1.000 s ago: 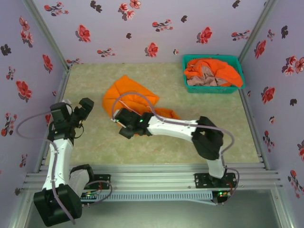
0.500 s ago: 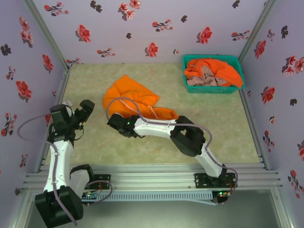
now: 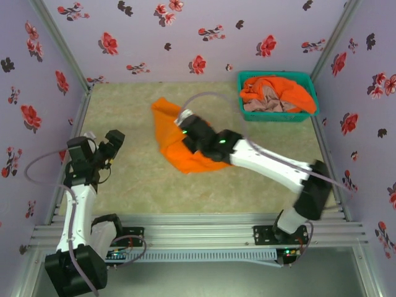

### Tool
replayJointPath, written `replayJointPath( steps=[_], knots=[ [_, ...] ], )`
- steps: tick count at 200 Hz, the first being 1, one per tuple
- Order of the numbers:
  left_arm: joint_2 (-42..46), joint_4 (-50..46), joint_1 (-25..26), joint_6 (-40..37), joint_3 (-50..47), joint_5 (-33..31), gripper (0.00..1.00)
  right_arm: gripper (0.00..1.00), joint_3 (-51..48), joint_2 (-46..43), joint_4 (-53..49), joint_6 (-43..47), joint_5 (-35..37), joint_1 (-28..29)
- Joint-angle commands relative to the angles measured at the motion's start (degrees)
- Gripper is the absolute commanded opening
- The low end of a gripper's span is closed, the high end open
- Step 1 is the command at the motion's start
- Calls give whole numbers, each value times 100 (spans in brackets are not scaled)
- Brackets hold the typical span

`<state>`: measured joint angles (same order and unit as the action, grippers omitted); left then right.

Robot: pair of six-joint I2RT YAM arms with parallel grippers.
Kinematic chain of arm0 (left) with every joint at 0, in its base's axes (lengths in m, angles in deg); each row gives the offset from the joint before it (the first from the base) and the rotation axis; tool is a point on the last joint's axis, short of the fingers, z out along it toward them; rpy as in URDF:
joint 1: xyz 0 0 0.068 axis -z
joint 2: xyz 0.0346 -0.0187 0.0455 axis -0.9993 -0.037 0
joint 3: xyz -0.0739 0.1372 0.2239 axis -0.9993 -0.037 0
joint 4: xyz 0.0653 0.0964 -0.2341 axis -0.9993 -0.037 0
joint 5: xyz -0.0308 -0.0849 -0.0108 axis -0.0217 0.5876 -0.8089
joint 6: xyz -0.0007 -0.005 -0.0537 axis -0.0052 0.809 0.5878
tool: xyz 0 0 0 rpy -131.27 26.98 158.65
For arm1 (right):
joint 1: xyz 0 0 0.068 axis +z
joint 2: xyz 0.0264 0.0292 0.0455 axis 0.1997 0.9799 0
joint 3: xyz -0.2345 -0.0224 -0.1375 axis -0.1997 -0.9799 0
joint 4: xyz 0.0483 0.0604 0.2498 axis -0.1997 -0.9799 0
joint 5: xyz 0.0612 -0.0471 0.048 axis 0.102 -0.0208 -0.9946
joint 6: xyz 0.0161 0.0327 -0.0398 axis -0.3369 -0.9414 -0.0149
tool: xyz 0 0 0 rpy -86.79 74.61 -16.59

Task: Fold and stack the shorts

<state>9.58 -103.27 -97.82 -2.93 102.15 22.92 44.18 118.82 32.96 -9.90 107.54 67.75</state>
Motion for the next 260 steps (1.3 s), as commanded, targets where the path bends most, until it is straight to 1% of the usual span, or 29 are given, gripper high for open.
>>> replayJointPath(
  steps=[1, 16, 36, 59, 76, 95, 111, 129, 164, 178, 211, 260],
  knots=[
    [-70, 441, 294, 310, -118, 115, 99, 0, -664, -631, -71, 27, 95, -327],
    [-193, 743, 671, 478, -201, 61, 99, 0, -1117, -1116, -30, 26, 170, -595],
    [-500, 971, 1157, 516, -201, -162, 99, 0, -1722, -1650, 16, 45, 124, -865],
    [-944, 1417, 1591, 681, -177, -342, 99, 0, -2233, -1991, -110, -51, -253, -1015],
    [-1392, 1643, 1881, 623, 102, -520, 99, 0, -2558, -2037, -181, -103, -610, -1013],
    [-2178, 1557, 2175, 324, 816, -589, 99, 0, -2844, -1963, -187, -297, -1008, -1011],
    [-2948, 1292, 2360, -48, 1632, -670, 99, 0, -3034, -1879, -155, -489, -1235, -1003],
    [-3921, 563, 2460, -603, 2802, -951, 99, 0, -3185, -1764, -92, -676, -1425, -994],
    [-5770, -743, 2633, -1608, 4946, -1714, 90, 0, -3332, -1549, 1, -956, -1443, -972],
    [-6425, -1232, 2722, -1894, 5738, -1996, 89, 0, -3367, -1487, 45, -1016, -1441, -960],
    [-7590, -1767, 2900, -2263, 7101, -2626, 85, 0, -3343, -1407, 126, -1139, -1432, -941],
    [-8989, -2418, 2978, -2435, 9079, -2777, 82, 0, -3368, -1331, 279, -1225, -1470, -943]
  ],
)
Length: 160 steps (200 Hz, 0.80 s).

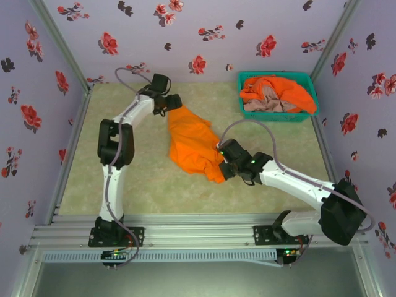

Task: Fold and stack the shorts

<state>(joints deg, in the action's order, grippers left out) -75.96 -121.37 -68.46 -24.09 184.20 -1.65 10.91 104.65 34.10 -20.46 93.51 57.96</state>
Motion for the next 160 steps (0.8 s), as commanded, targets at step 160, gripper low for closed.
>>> replayJointPath(
  steps=[160],
  knots=[
    [-2181, -800, 71, -183, 2940, -234, 43, 0, 169, 599, 263, -235, -132, 45]
  ],
)
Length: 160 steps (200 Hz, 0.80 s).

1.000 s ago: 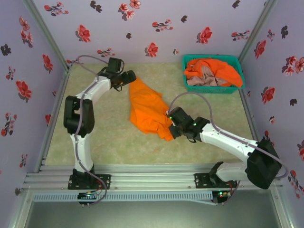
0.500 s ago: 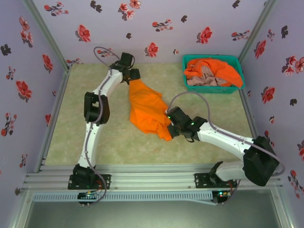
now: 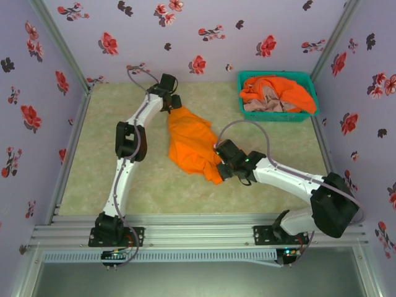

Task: Fold and stack the shorts

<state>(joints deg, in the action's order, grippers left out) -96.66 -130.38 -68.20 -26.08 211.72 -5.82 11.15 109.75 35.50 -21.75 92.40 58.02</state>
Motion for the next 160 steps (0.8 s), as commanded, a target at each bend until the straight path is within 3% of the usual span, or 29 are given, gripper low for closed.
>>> replayJointPath(
  steps=[1, 22, 57, 111, 160],
  knots=[
    [-113, 98, 45, 15, 188, 184, 43, 0, 145, 96, 123, -106, -18, 37],
    [-129, 71, 46, 12, 187, 216, 22, 0, 163, 90, 117, -89, 43, 36],
    [355, 43, 24, -288, 126, 165, 0, 0, 312, 40, 38, 9, 122, -29],
    [2290, 725, -370, -518, -948, 109, 0, 0, 1851, 736, -356, 812, -30, -675],
    [3142, 901, -1037, -544, -649, 326, 0, 0, 5991, 2759, -1304, 1440, -351, -1589]
  ],
)
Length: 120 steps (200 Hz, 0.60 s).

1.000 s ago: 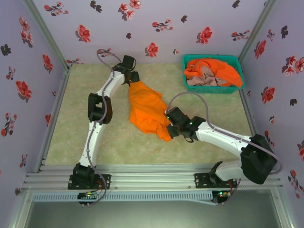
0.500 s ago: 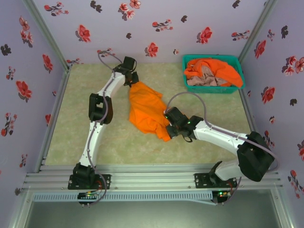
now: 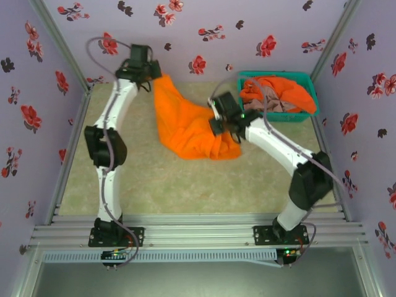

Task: Fold and stack the shorts

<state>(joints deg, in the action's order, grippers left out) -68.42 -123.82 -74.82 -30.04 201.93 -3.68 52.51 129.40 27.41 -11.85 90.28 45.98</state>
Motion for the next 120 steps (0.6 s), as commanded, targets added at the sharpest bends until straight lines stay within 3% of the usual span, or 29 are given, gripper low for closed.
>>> replayJointPath(
  steps=[1, 33, 53, 73, 94, 120],
  knots=[
    [319, 238, -392, -146, 366, 121, 0, 0, 1908, 837, -520, 450, -138, -404],
    [549, 11, -985, 92, 1352, 347, 0, 0, 5332, 2115, -1348, 389, -272, -813],
    [1246, 447, -1211, 46, 1005, 442, 0, 0, 5973, 2122, -1225, 478, -364, -886],
    [2477, 1583, -1271, -2, -703, 510, 0, 0, 5106, 1548, -690, 753, -571, -888],
    [3884, 3331, -1275, 14, -3317, 510, 0, 0, 3134, 714, 270, 967, -868, -879],
    [5217, 4185, -1271, 283, -5955, 247, 0, 0, 686, -240, 1292, 1264, -1183, -750]
  ],
)
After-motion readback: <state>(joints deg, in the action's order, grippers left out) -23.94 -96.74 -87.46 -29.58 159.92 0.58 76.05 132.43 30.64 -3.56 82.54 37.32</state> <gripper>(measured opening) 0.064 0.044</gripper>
